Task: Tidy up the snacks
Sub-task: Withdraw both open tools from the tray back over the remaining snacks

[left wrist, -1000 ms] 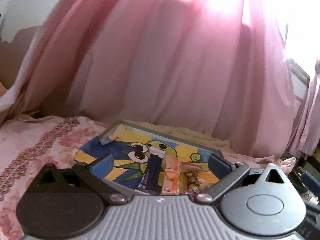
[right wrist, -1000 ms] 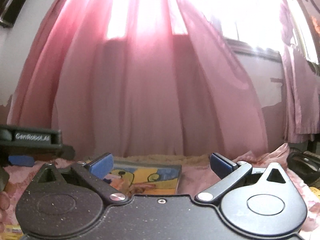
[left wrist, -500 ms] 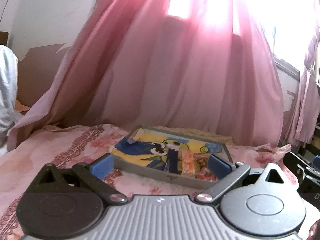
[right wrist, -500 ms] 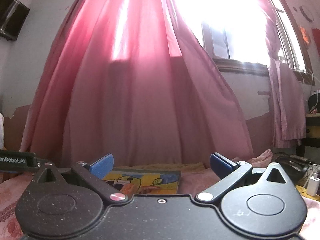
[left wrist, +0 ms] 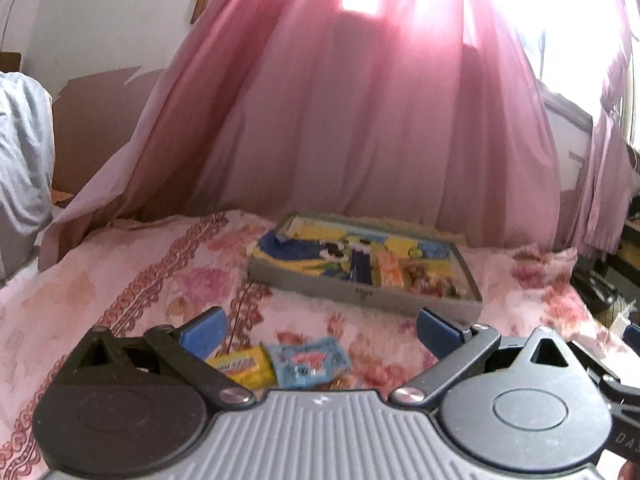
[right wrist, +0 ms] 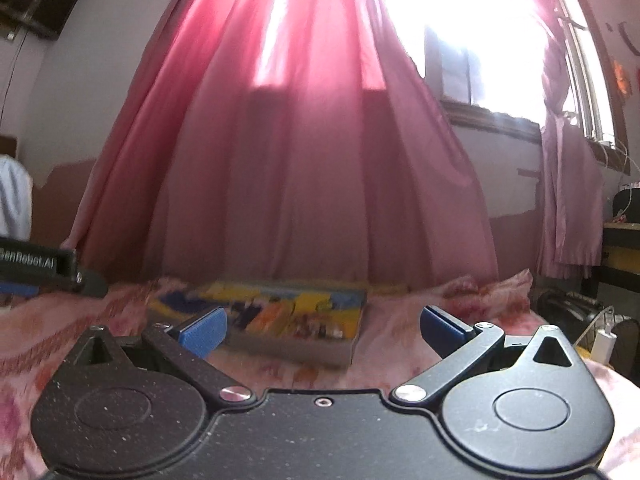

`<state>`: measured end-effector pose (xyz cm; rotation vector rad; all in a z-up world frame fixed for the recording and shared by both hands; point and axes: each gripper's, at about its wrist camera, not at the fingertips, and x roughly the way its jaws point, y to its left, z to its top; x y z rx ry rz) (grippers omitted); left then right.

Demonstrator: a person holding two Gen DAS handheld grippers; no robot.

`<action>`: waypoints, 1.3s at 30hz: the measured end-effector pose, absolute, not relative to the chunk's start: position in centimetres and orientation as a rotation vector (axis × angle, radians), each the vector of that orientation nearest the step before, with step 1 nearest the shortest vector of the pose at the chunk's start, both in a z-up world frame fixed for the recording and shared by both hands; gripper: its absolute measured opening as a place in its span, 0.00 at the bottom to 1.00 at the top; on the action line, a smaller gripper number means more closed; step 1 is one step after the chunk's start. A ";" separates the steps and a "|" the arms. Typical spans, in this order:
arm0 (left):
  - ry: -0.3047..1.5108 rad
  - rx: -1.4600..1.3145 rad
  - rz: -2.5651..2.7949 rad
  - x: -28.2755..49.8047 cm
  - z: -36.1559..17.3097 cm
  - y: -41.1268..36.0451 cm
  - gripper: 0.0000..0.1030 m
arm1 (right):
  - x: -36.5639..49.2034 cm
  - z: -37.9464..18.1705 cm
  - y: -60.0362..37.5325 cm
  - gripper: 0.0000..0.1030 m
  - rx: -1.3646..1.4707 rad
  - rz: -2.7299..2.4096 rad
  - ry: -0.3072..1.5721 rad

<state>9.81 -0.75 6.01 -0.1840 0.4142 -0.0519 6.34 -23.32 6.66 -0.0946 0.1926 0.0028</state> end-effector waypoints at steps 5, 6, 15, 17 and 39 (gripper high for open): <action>0.472 -0.156 -0.071 8.8 4.0 -0.4 1.00 | 5.2 5.1 -22.5 0.99 -0.113 0.035 0.305; 0.487 -0.152 -0.073 8.6 3.5 -0.3 1.00 | 5.2 4.7 -22.3 0.99 -0.123 0.043 0.332; 0.588 -0.132 -0.081 8.2 0.1 0.2 1.00 | 5.9 2.3 -20.4 0.99 -0.176 0.094 0.482; 0.602 -0.125 -0.085 8.3 -0.4 0.3 1.00 | 6.2 2.0 -20.3 0.99 -0.172 0.100 0.506; 0.721 -0.053 -0.126 12.0 -3.9 0.1 1.00 | 11.7 -1.1 -20.4 0.99 -0.207 0.253 0.674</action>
